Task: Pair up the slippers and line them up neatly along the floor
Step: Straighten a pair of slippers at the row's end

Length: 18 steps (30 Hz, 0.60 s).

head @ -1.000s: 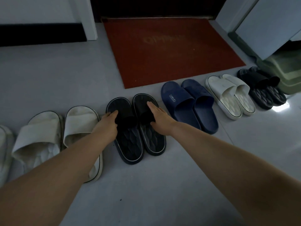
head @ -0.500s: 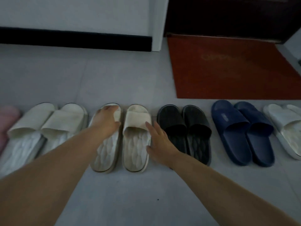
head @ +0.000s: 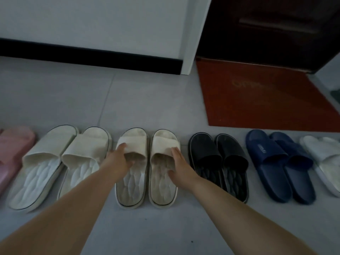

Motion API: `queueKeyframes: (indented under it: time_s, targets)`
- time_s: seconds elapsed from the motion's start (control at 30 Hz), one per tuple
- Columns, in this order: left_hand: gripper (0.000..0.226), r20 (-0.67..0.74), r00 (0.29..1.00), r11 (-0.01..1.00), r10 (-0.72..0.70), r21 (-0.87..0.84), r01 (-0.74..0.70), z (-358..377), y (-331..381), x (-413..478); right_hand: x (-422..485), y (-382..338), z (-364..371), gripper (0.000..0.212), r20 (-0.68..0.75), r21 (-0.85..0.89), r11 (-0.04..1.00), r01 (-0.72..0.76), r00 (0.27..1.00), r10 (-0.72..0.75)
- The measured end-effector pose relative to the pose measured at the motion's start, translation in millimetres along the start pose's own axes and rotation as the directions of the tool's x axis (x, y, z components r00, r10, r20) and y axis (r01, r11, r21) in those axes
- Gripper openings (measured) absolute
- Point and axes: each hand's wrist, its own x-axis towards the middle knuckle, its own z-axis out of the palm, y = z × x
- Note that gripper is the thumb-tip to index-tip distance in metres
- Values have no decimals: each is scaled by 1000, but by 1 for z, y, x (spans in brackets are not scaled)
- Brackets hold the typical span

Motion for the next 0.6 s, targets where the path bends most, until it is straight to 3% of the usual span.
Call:
queueKeyframes:
  time_s: [0.33, 0.6]
  targets:
    - [71, -23, 997, 995, -74, 59, 75, 3, 15, 0, -4, -5, -7, 75, 37, -8, 1000, -22, 999, 23]
    - [77, 18, 997, 997, -71, 7, 71, 3, 10, -1, -7, -7, -10, 76, 55, -15, 999, -38, 998, 39]
